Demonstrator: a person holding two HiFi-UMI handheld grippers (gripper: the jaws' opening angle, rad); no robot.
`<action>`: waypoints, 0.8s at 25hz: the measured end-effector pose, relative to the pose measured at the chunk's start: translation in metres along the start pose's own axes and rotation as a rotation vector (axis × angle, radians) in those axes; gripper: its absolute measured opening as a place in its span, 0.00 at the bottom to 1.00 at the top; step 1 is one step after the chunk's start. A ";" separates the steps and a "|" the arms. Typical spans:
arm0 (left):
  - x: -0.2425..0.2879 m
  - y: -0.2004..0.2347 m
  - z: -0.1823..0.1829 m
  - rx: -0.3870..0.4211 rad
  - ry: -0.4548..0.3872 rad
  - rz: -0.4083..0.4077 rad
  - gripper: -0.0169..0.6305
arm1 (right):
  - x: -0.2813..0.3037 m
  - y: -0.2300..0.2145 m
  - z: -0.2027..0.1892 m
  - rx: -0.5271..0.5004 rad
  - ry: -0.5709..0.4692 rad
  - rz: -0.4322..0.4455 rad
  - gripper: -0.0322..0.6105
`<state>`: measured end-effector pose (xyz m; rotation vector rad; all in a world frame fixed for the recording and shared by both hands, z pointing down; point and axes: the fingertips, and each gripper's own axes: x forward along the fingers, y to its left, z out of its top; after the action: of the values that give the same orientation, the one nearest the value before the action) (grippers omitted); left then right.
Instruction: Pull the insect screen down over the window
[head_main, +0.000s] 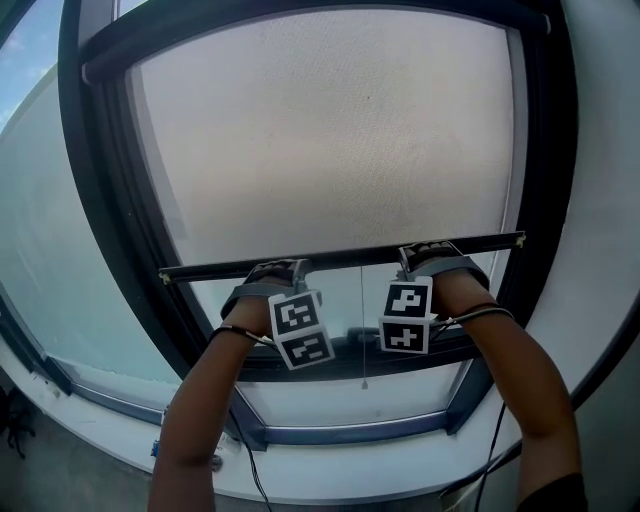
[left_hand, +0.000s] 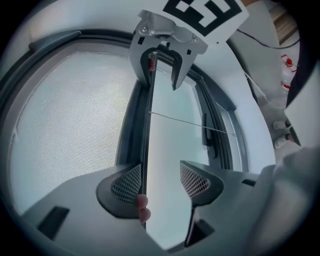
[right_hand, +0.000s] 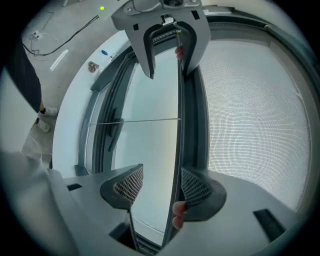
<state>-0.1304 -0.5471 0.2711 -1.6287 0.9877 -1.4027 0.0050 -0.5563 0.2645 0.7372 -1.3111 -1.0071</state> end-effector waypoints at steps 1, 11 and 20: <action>0.002 -0.004 -0.001 -0.002 0.003 -0.005 0.41 | 0.002 0.004 0.001 0.010 -0.004 0.003 0.42; 0.021 -0.058 -0.006 -0.065 -0.028 -0.099 0.41 | 0.024 0.057 0.011 0.054 -0.053 0.044 0.42; 0.042 -0.103 -0.012 -0.030 0.015 -0.073 0.41 | 0.048 0.101 0.020 0.068 -0.048 -0.023 0.42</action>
<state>-0.1304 -0.5432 0.3832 -1.6940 0.9714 -1.4566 0.0021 -0.5562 0.3786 0.7852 -1.3865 -1.0077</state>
